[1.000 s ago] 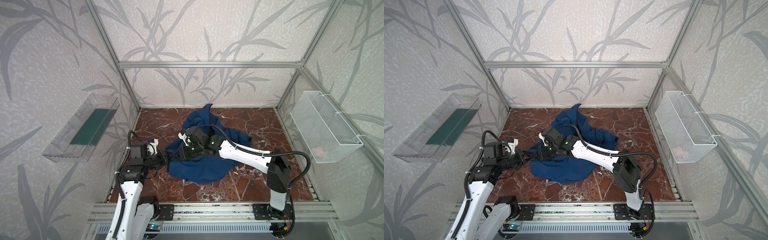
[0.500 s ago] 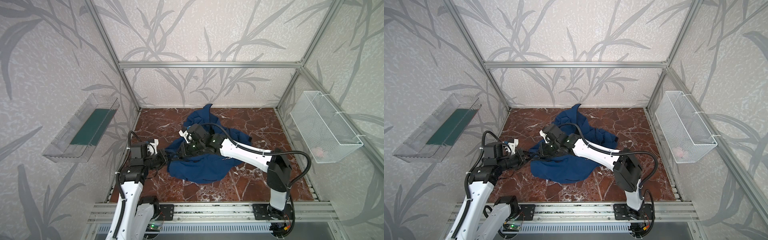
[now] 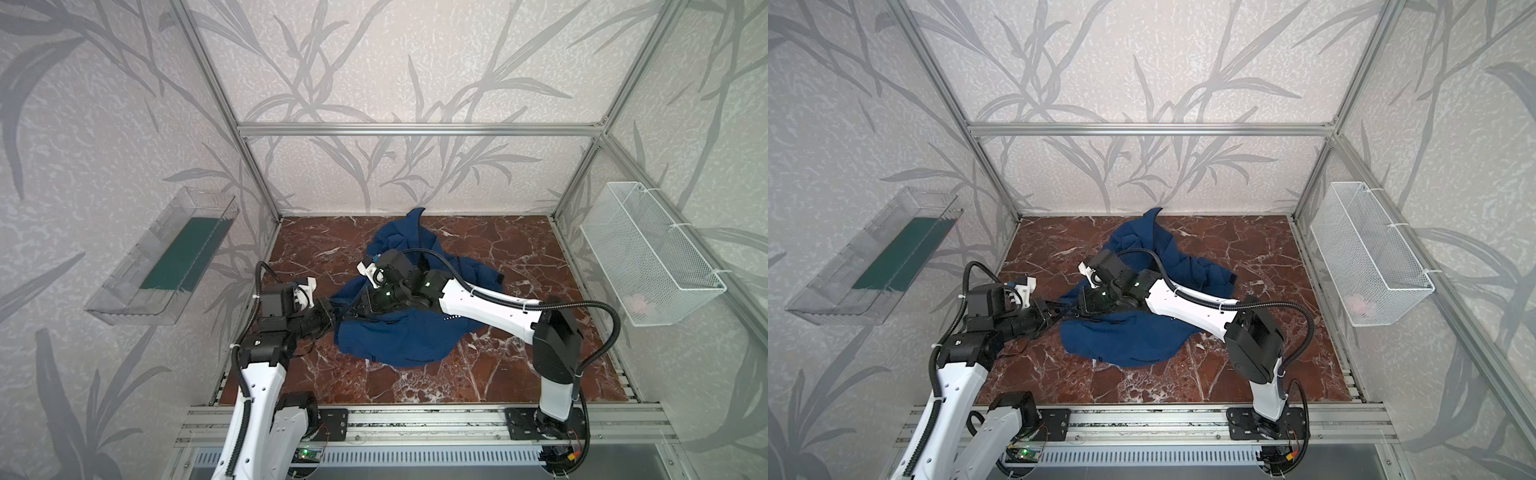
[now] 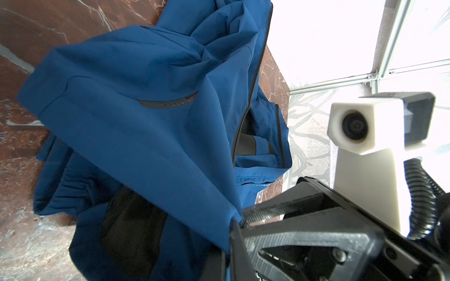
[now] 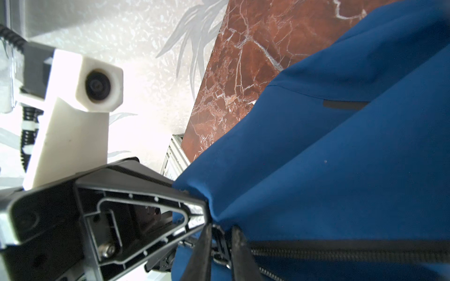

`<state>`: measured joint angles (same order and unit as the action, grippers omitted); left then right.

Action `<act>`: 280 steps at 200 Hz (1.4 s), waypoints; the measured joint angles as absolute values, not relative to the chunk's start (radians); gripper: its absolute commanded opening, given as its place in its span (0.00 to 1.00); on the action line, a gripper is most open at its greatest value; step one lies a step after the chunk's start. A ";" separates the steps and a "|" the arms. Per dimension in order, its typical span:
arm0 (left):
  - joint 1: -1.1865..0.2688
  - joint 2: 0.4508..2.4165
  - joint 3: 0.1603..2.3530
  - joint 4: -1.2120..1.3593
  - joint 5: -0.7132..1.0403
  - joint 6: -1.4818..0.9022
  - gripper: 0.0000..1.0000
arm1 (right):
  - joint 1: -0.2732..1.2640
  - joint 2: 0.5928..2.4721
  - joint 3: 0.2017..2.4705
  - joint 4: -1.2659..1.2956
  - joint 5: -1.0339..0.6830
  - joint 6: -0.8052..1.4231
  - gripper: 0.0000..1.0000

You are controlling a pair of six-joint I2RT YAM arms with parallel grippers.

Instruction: Zip up the jacket

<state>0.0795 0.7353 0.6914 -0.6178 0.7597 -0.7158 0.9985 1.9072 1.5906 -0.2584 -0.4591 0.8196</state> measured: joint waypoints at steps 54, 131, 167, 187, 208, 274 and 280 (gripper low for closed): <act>0.080 0.724 0.671 -0.590 0.761 -0.752 0.00 | 0.999 1.901 1.558 -0.228 -0.453 0.820 0.00; 0.090 0.658 0.657 -0.604 0.759 -0.777 0.00 | 1.015 1.667 1.278 -0.030 -0.199 0.859 0.00; 0.116 0.612 0.660 -0.637 0.731 -0.778 0.00 | 1.010 1.633 1.231 0.001 -0.122 0.841 0.00; 0.130 0.607 0.680 -0.665 0.710 -0.777 0.00 | 0.994 1.632 1.231 0.001 -0.105 0.824 0.00; 0.146 0.607 0.712 -0.686 0.680 -0.776 0.00 | 0.972 1.612 1.226 -0.016 -0.079 0.805 0.00; 0.167 0.629 0.882 -0.679 0.503 -0.783 0.00 | 0.879 1.375 1.149 -0.067 0.109 0.752 0.00; 0.169 0.638 0.892 -0.672 0.495 -0.783 0.00 | 0.857 1.357 1.143 -0.070 0.117 0.744 0.00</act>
<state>0.1688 0.6376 0.8925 -0.6716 0.4950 -0.7834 0.8570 1.3567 1.1431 -0.0700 0.1165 0.7441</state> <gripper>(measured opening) 0.048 0.047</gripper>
